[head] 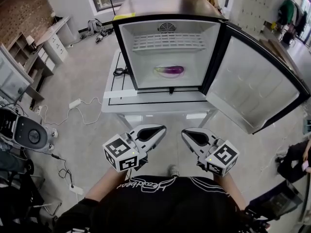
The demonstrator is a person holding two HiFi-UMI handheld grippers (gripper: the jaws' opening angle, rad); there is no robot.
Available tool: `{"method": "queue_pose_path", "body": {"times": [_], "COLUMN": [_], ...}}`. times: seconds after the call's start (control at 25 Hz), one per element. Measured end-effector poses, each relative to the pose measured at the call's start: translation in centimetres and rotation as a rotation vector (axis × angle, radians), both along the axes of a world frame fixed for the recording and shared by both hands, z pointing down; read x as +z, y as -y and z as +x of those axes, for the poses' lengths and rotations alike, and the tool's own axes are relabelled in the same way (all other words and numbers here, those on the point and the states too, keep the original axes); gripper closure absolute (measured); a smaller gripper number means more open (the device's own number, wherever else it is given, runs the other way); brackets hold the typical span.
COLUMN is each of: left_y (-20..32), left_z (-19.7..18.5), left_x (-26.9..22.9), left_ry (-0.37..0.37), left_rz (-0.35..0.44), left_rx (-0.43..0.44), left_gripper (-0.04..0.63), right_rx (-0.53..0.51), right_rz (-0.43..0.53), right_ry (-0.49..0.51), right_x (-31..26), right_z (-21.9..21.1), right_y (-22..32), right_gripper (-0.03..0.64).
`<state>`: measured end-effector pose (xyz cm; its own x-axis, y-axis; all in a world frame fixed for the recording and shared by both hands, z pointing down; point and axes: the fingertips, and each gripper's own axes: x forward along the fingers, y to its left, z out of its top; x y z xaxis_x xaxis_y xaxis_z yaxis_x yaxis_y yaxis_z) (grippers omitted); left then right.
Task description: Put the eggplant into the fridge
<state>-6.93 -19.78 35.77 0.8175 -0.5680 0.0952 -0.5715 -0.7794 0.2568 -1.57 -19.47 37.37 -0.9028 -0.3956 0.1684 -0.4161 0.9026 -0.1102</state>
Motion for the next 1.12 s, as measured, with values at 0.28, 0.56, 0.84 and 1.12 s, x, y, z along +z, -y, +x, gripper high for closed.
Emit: {"method": "queue_pose_path", "body": {"times": [0.28,0.56,0.84,1.12], "left_y": [-3.6,-7.9,-11.1,-12.9], "left_z": [-1.2,-2.2,-3.3,-4.0], "left_x": [-0.7,-1.4,-1.6,-2.2], "left_ry": [0.004,0.009,0.012,0.02], "left_rz": [0.01,0.044,0.061,0.084], "left_rx": [0.029,0.088,0.112,0.123], "left_gripper": [0.587,0.587,0.586,0.587], "right_rx": [0.017,0.042,0.068,0.076], "right_rz": [0.019,0.031,0.06,0.064], "right_ry": [-0.015,-0.024,-0.027,-0.039], "right_x": [-0.7,-0.8,-1.0,-1.5], "right_z": [-1.7,-3.1,-4.2,-5.1], "right_y": [-3.6,-7.7,-10.7,-12.5], "right_gripper": [0.609,0.609,0.609,0.609]}}
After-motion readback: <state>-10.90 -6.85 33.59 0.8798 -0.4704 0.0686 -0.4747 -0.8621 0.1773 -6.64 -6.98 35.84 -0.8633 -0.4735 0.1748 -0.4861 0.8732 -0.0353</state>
